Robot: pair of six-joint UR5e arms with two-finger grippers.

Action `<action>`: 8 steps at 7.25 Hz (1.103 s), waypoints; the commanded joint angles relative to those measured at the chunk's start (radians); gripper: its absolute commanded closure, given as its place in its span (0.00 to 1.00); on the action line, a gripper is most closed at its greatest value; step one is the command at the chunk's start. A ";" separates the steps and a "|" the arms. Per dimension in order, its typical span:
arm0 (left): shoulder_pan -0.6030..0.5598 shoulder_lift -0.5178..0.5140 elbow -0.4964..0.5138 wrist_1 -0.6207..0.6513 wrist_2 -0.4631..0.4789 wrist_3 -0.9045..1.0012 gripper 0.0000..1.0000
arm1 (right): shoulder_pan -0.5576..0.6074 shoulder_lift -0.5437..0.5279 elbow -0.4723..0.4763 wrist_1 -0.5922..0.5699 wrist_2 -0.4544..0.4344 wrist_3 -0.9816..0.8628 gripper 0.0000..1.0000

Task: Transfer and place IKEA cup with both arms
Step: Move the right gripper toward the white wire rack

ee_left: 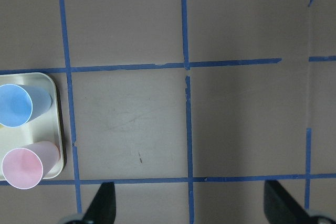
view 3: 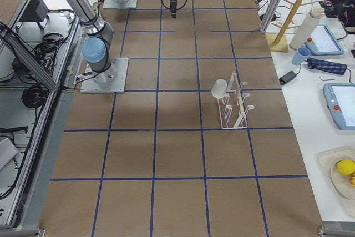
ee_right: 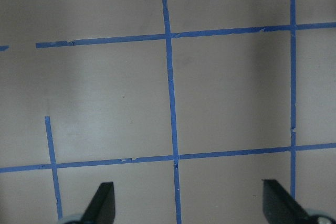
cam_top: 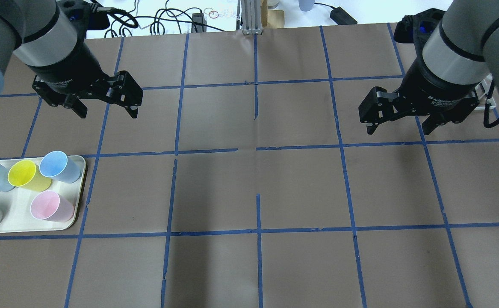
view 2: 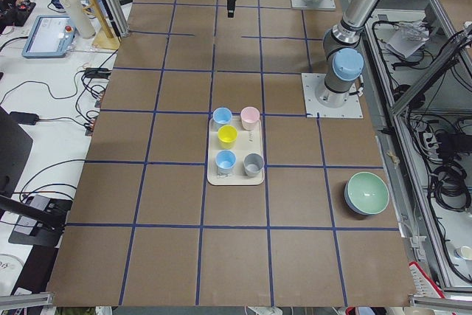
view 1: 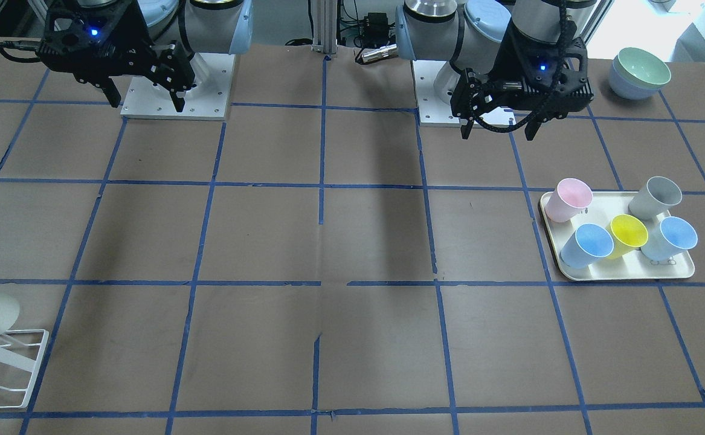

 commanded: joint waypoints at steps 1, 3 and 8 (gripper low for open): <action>-0.001 0.002 0.002 -0.001 -0.002 0.000 0.00 | 0.001 0.004 0.008 0.005 0.052 -0.006 0.00; 0.000 0.002 0.001 -0.001 -0.001 0.000 0.00 | -0.001 -0.016 0.008 0.056 0.046 -0.022 0.00; 0.000 0.005 -0.007 -0.001 -0.001 0.000 0.00 | -0.011 -0.022 -0.009 0.047 0.037 -0.033 0.00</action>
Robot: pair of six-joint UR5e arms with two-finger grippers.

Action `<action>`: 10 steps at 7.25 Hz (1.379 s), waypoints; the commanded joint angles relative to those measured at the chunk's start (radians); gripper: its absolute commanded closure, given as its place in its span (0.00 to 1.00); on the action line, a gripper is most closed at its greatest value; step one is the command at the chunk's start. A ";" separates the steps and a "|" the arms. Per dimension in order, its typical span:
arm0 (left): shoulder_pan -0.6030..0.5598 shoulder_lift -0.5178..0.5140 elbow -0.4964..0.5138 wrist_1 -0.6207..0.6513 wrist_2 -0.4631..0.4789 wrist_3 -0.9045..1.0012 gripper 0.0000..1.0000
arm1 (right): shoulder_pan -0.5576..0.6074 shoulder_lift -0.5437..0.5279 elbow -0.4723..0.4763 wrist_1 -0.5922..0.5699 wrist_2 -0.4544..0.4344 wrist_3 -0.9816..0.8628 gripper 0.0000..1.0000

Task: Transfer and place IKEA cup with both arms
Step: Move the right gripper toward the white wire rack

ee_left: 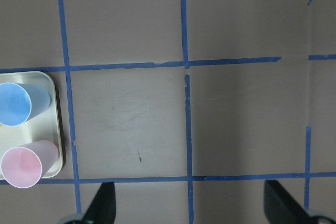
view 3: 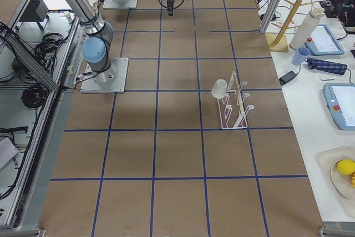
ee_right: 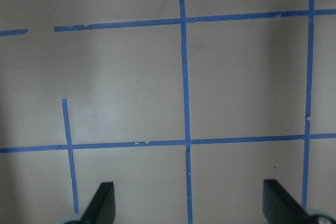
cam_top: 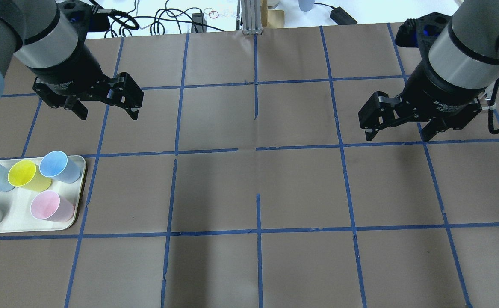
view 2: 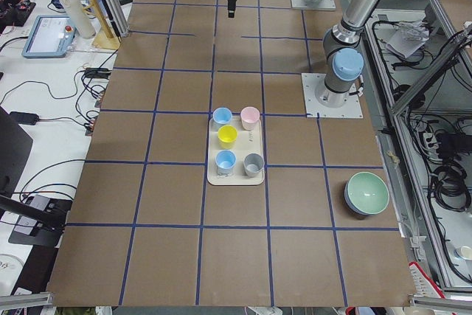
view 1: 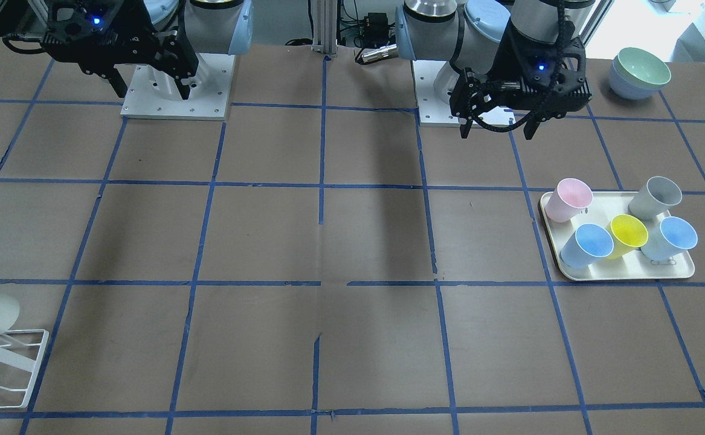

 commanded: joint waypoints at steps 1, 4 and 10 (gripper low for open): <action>-0.001 0.001 0.000 0.000 -0.001 0.000 0.00 | -0.002 0.001 0.003 -0.003 0.000 -0.001 0.00; -0.001 0.001 -0.003 0.000 0.001 0.000 0.00 | -0.031 0.001 0.005 -0.003 0.002 0.010 0.00; -0.001 0.001 0.000 0.000 0.001 0.000 0.00 | -0.167 0.022 0.000 -0.059 0.007 -0.050 0.00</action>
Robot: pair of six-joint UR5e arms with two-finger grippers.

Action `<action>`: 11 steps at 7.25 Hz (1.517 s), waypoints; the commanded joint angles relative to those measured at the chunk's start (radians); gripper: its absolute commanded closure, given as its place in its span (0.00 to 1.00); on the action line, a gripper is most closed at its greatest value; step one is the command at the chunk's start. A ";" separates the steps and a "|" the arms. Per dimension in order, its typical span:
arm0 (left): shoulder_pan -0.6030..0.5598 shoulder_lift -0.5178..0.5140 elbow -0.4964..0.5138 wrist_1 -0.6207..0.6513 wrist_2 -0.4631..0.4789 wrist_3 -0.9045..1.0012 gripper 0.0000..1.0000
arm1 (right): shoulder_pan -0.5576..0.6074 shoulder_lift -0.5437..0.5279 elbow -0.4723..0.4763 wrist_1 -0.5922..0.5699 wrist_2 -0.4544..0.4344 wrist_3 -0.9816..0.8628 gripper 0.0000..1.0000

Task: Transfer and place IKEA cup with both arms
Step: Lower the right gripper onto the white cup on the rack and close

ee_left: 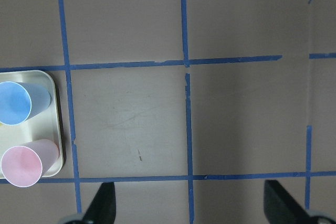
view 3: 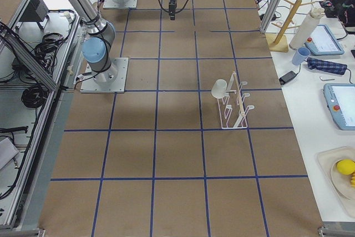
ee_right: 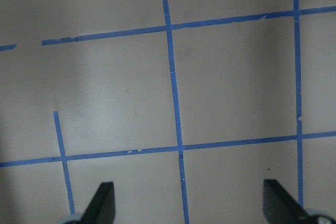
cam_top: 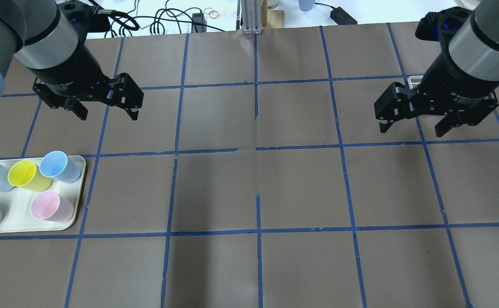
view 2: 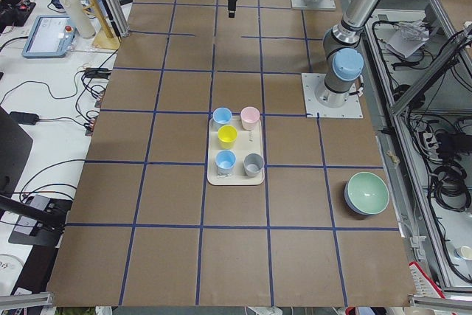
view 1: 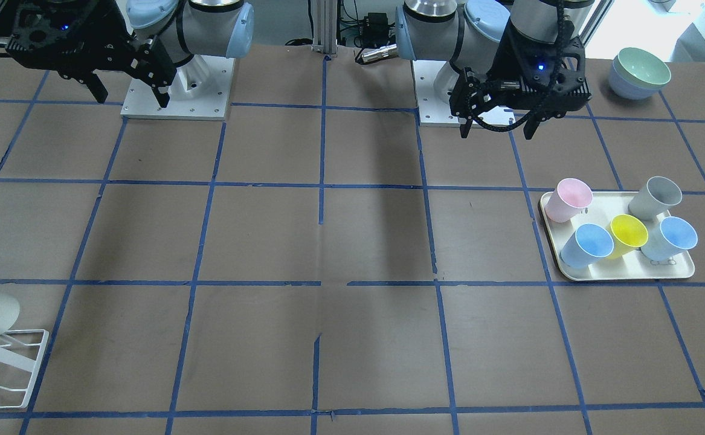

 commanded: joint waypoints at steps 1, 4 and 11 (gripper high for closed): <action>0.000 0.000 0.000 0.000 0.000 0.000 0.00 | -0.131 0.038 -0.001 -0.082 0.002 -0.158 0.00; 0.002 -0.002 0.005 0.000 0.000 0.000 0.00 | -0.280 0.166 -0.005 -0.277 0.002 -0.523 0.00; 0.002 -0.002 0.007 0.000 -0.002 0.002 0.00 | -0.374 0.436 -0.051 -0.503 0.021 -0.664 0.00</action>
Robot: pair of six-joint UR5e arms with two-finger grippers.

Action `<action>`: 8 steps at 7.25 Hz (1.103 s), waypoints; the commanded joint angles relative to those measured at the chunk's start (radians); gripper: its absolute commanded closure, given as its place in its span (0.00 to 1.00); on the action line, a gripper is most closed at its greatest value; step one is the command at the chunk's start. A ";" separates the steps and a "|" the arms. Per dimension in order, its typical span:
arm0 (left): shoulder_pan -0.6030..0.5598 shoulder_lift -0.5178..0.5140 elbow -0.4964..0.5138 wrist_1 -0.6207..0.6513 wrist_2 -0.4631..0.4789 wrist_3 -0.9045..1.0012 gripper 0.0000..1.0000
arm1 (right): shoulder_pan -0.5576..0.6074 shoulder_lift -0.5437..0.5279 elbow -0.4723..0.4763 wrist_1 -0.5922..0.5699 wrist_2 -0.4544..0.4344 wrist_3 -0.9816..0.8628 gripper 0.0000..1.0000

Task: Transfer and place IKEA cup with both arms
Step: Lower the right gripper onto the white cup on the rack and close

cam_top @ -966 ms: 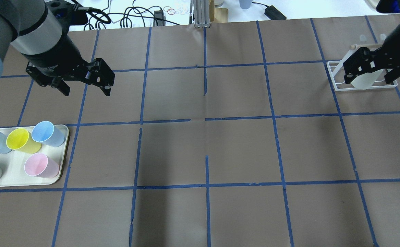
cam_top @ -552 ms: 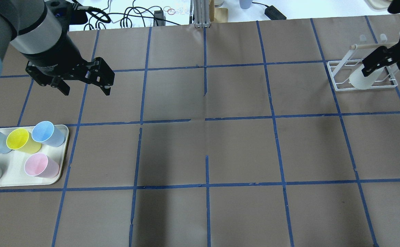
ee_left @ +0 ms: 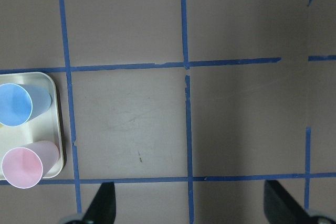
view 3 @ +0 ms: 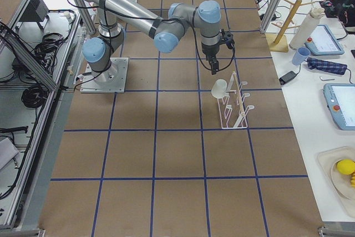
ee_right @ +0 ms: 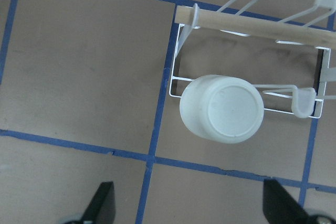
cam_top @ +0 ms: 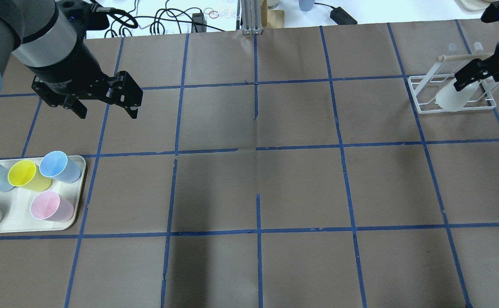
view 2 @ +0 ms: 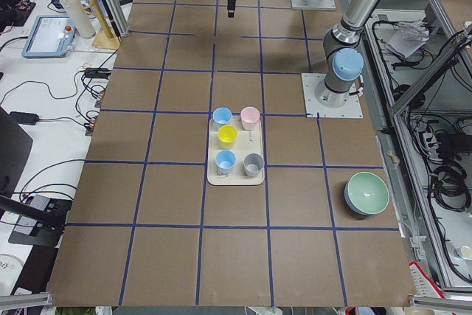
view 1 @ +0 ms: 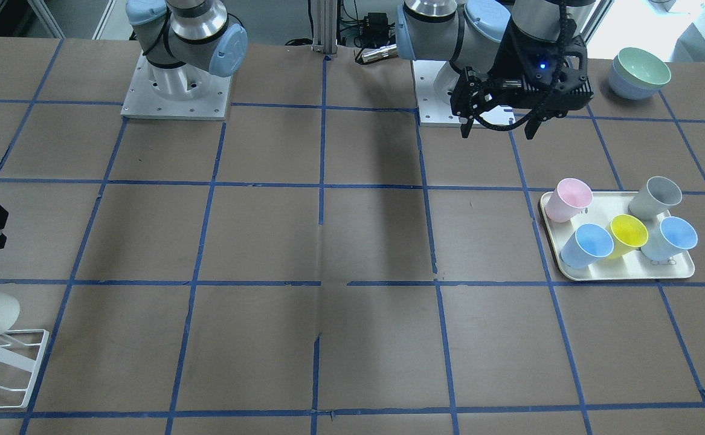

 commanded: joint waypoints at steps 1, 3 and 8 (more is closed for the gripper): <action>0.000 0.000 -0.001 0.000 0.000 -0.001 0.00 | -0.014 0.050 -0.012 -0.051 0.015 0.006 0.00; 0.000 0.000 -0.002 0.000 0.000 -0.001 0.00 | -0.015 0.096 -0.013 -0.126 0.028 0.004 0.00; 0.000 0.000 -0.004 0.000 0.002 -0.001 0.00 | -0.014 0.155 -0.012 -0.194 0.026 0.001 0.00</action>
